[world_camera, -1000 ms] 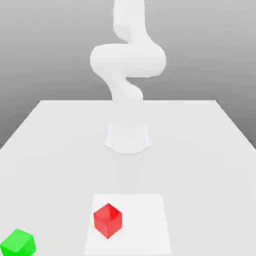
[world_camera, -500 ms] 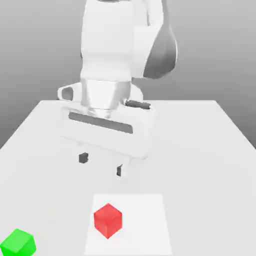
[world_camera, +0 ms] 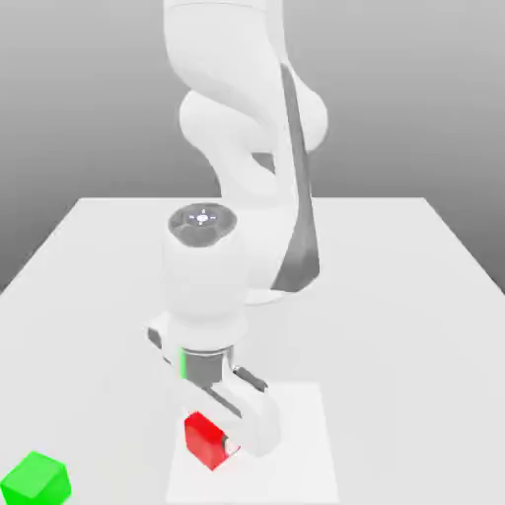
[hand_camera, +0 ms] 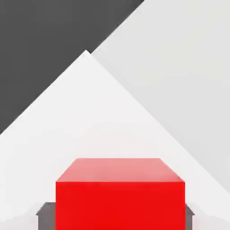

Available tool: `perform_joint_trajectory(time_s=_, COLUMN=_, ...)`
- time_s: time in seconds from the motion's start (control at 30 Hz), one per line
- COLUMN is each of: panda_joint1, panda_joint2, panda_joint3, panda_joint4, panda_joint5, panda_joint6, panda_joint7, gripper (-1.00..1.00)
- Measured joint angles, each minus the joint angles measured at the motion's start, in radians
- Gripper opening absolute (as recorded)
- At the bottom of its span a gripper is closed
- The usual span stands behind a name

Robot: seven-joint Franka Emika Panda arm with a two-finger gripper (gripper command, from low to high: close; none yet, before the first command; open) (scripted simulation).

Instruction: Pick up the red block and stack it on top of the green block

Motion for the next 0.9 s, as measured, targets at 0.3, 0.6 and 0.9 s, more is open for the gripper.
perform_joint_trajectory(time_s=0.3, panda_joint1=-0.029, panda_joint2=-0.171, panda_joint3=0.009, panda_joint4=0.01, panda_joint5=0.058, panda_joint6=-0.182, panda_joint7=-0.003, gripper=-1.0)
perform_joint_trajectory(time_s=0.6, panda_joint1=-0.134, panda_joint2=-0.047, panda_joint3=-0.149, panda_joint4=0.323, panda_joint5=0.121, panda_joint6=-0.371, panda_joint7=0.277, gripper=-1.0)
perform_joint_trajectory(time_s=0.9, panda_joint1=-0.166, panda_joint2=0.119, panda_joint3=-0.167, panda_joint4=0.393, panda_joint5=0.168, panda_joint6=-0.278, panda_joint7=0.31, gripper=1.0)
